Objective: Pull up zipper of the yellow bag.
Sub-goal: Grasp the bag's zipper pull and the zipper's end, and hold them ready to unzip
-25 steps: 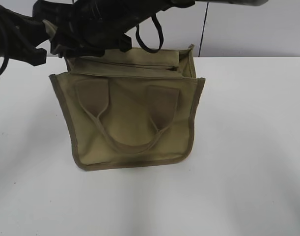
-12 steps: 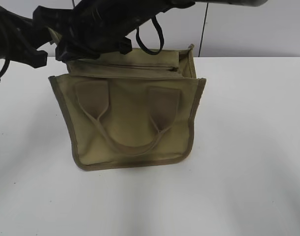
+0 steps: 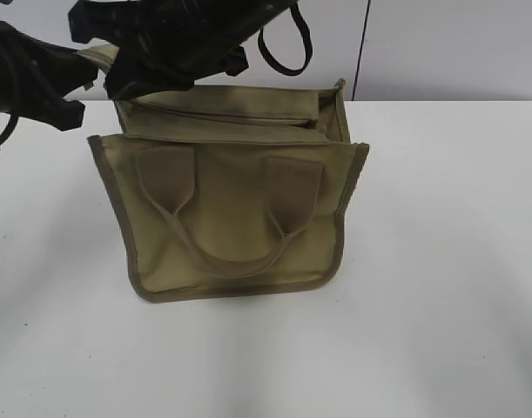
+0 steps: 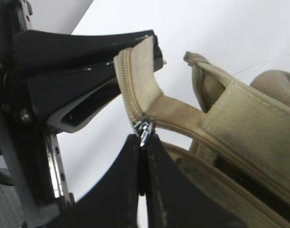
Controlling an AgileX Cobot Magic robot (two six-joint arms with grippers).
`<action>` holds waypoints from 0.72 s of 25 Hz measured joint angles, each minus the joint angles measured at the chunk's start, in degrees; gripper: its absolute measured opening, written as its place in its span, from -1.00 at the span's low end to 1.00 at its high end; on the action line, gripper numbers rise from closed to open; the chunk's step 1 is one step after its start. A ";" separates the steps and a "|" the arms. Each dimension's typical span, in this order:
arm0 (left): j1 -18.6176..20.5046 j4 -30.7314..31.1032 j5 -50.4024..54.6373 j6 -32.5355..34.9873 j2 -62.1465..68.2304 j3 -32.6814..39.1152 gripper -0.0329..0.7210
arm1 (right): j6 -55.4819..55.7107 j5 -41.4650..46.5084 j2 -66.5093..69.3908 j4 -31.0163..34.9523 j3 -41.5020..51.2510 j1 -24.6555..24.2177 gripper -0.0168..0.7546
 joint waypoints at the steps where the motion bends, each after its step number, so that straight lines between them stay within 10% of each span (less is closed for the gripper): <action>1: -0.12 0.05 0.38 0.00 -0.05 0.00 -0.92 | -0.32 0.12 -0.05 0.06 0.00 -0.28 -0.99; 18: 0.17 -2.37 5.64 0.00 -0.16 0.00 -0.92 | -4.43 0.02 4.93 3.28 -0.47 -0.65 -0.99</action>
